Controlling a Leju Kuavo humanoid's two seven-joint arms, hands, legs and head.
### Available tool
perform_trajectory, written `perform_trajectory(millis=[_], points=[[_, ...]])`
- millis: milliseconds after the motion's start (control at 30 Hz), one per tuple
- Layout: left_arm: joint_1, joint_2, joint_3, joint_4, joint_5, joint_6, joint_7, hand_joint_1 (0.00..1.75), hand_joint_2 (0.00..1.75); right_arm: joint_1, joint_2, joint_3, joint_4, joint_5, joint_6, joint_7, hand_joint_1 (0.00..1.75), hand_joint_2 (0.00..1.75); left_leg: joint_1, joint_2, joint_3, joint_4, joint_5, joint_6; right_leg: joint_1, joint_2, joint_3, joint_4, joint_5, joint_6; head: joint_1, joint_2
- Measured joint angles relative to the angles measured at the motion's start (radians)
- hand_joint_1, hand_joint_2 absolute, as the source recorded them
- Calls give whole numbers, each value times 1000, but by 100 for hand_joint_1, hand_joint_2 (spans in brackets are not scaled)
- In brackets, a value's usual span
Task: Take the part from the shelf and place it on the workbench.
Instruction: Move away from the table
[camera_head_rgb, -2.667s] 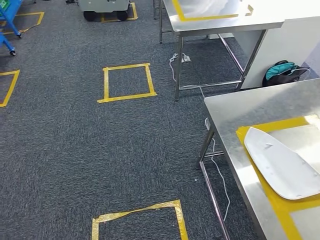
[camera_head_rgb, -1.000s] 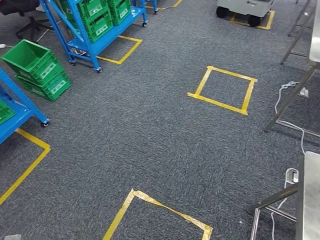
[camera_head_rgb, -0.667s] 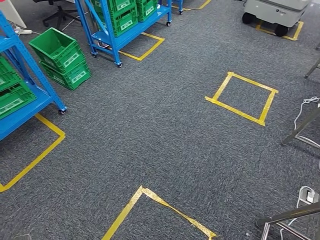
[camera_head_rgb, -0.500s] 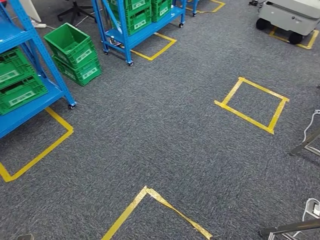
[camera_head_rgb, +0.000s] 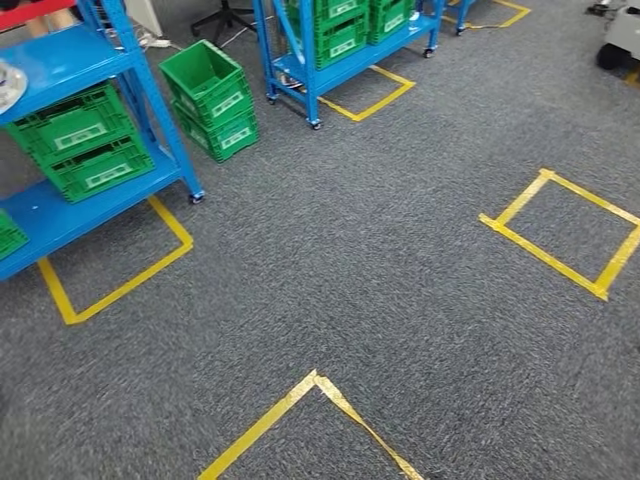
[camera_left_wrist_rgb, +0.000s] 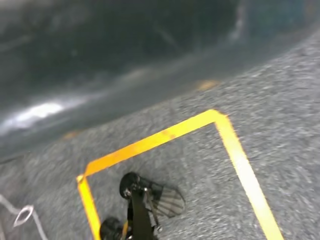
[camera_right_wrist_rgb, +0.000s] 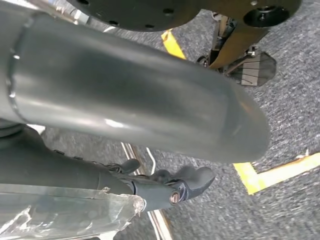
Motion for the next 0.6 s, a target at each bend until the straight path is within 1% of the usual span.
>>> perform_trajectory(millis=[33,67,100,133,167,200,233,267,300,333,367,400,433,467,500,533,567,600], points=[[-2,-5,0,4,0,2,6,0,0,1,0,0,0,0,0,1,0,0,0,10,-30,65,-28,-1,2,-16,0,0,-1,-2,-1,0],[-2,-10,0,7,-1,3,10,0,0,2,0,0,0,0,0,1,0,0,0,15,-50,110,-42,-1,4,-32,0,0,-2,-3,0,0],[0,-13,1,9,-1,4,12,0,0,2,0,0,0,0,0,1,0,0,0,18,-53,120,-35,0,5,-46,1,0,-4,-4,-1,0],[1,-16,1,11,-2,4,13,0,0,0,0,-1,-1,0,0,2,0,0,0,22,-36,91,-10,3,5,-59,2,0,-5,-4,0,0],[2,-18,1,12,-2,4,13,0,0,-1,0,-1,-1,0,0,2,0,0,-2,33,-3,32,24,7,6,-70,5,0,-7,-2,-1,0],[2,-19,1,14,-4,4,13,0,0,-2,0,0,-1,0,0,2,0,0,-6,60,35,-38,54,12,8,-81,8,1,-10,1,-1,0],[-1,-21,1,14,-7,3,13,0,0,-3,0,0,-2,0,0,2,0,0,-10,84,66,-97,74,17,11,-90,10,2,-14,5,-1,0],[-3,-22,1,15,-9,2,13,0,0,-3,0,0,-2,0,0,2,0,0,-13,103,85,-135,82,23,14,-100,12,2,-17,10,0,0],[-4,-24,1,15,-10,1,13,0,0,-4,0,0,-2,0,0,2,0,0,-17,111,92,-152,82,28,17,-110,15,1,-20,15,0,0],[-4,-25,1,16,-11,0,12,0,0,-4,0,0,-2,0,0,2,0,0,-18,100,91,-156,82,34,18,-121,19,-1,-22,20,1,0],[-3,-27,1,16,-12,0,11,0,0,-5,0,-1,-2,-1,0,1,0,0,-16,87,92,-159,83,40,17,-125,22,-3,-24,26,3,0],[-1,-29,1,17,-13,-1,10,0,0,-6,1,-1,-2,-1,0,1,0,0,-13,76,93,-162,85,45,15,-113,22,4,-32,32,4,0],[-1,-30,0,17,-14,-1,8,0,0,-6,1,-1,-3,-1,0,0,0,0,-10,65,95,-165,87,51,14,-91,13,27,-48,38,6,0],[-2,-31,0,17,-15,-2,6,0,0,-6,1,-1,-3,-2,0,-1,0,0,-7,53,96,-167,88,55,12,-63,-8,71,-72,43,9,0],[-4,-31,-1,17,-16,-2,4,0,0,-5,1,-1,-3,-2,0,-2,0,0,-6,42,95,-167,89,59,11,-39,-37,134,-102,46,12,0],[-6,-30,-1,18,-17,-3,3,0,0,-3,1,-2,-3,-2,1,-1,0,0,-6,29,94,-167,89,62,11,-27,-71,201,-130,47,14,0],[-7,-30,-1,18,-17,-4,1,0,0,-2,1,-4,-3,-2,1,-1,0,0,-6,15,94,-167,89,63,11,-23,-100,253,-145,48,14,0],[-6,-30,-1,19,-18,-4,1,0,0,-1,1,-5,-3,-2,1,-1,0,0,-6,1,95,-167,88,63,11,-20,-116,275,-141,48,14,0]])
